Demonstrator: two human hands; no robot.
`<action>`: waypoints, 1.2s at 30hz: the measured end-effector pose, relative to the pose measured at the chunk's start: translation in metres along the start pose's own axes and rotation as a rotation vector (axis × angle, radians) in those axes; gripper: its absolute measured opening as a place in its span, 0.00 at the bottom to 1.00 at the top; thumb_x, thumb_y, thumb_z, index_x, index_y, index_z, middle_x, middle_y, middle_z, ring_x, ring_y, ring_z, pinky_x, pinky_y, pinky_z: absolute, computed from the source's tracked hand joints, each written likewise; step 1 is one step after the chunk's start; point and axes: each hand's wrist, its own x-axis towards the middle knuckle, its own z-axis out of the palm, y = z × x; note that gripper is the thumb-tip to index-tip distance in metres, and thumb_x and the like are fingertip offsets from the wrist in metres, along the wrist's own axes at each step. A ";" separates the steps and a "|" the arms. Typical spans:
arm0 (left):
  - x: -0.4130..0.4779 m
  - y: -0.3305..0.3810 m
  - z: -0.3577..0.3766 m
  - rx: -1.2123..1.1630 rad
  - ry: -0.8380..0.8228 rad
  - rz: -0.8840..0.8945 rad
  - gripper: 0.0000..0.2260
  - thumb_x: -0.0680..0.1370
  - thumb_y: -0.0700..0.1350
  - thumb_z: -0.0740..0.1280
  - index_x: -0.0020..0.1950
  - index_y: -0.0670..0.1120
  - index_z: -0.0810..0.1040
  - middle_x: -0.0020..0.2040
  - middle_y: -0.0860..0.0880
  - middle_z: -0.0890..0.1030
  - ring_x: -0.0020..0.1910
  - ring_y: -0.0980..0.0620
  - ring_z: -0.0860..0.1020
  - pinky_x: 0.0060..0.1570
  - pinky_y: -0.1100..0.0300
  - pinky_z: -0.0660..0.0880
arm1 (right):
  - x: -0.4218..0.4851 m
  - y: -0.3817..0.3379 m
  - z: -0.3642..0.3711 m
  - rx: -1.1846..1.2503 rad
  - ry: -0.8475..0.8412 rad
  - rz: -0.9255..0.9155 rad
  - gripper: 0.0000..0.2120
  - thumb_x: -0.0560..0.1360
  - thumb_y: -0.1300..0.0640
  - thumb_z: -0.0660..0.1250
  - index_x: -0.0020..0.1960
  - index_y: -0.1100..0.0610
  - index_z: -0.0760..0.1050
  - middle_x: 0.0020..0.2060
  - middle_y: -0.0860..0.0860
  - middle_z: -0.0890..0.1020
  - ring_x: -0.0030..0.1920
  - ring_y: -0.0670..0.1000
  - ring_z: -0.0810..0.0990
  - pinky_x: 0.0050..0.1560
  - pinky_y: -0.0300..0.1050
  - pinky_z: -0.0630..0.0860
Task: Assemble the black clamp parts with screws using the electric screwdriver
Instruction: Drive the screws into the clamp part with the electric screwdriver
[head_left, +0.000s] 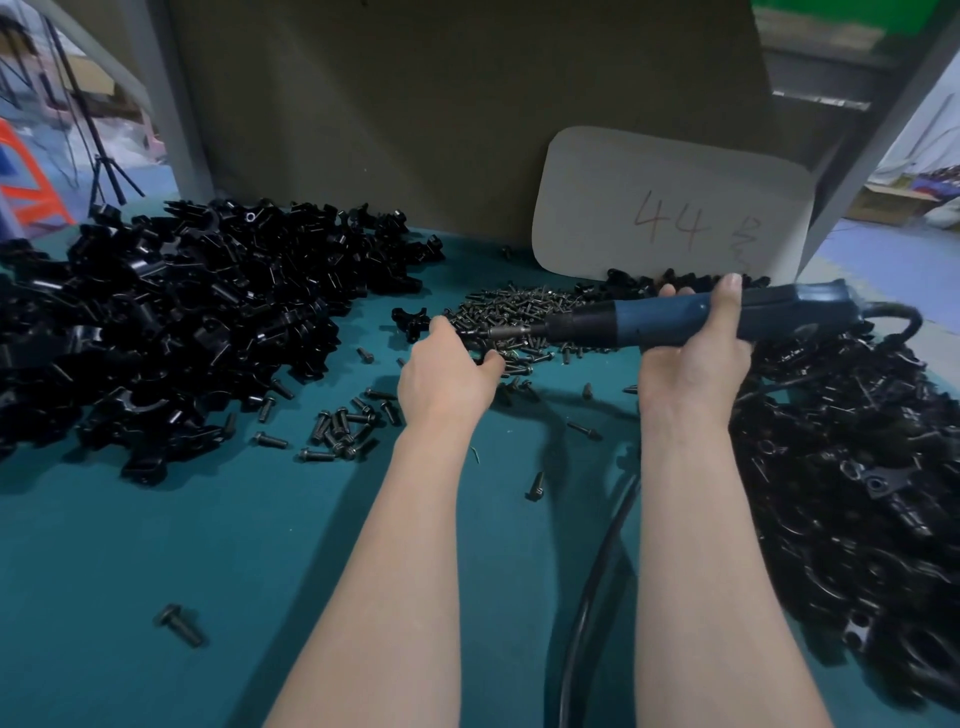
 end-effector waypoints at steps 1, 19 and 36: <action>0.000 0.000 0.001 0.001 0.003 0.002 0.19 0.78 0.53 0.65 0.63 0.44 0.67 0.48 0.45 0.83 0.47 0.45 0.82 0.50 0.49 0.78 | 0.000 0.000 -0.001 -0.007 0.010 0.000 0.07 0.79 0.57 0.64 0.52 0.55 0.66 0.49 0.56 0.75 0.48 0.52 0.78 0.57 0.47 0.78; 0.005 -0.010 0.004 -0.223 0.096 -0.077 0.11 0.76 0.51 0.66 0.54 0.49 0.70 0.47 0.47 0.82 0.45 0.47 0.83 0.47 0.51 0.79 | 0.005 -0.005 -0.002 0.050 0.085 0.009 0.22 0.76 0.49 0.68 0.62 0.56 0.62 0.51 0.52 0.75 0.45 0.49 0.80 0.47 0.42 0.80; 0.009 -0.005 -0.001 -1.088 -0.165 -0.204 0.09 0.78 0.41 0.69 0.57 0.44 0.77 0.45 0.46 0.83 0.39 0.55 0.83 0.40 0.66 0.79 | 0.013 0.023 -0.015 -0.824 -0.160 0.300 0.49 0.72 0.69 0.69 0.77 0.43 0.42 0.61 0.50 0.71 0.50 0.52 0.77 0.60 0.56 0.74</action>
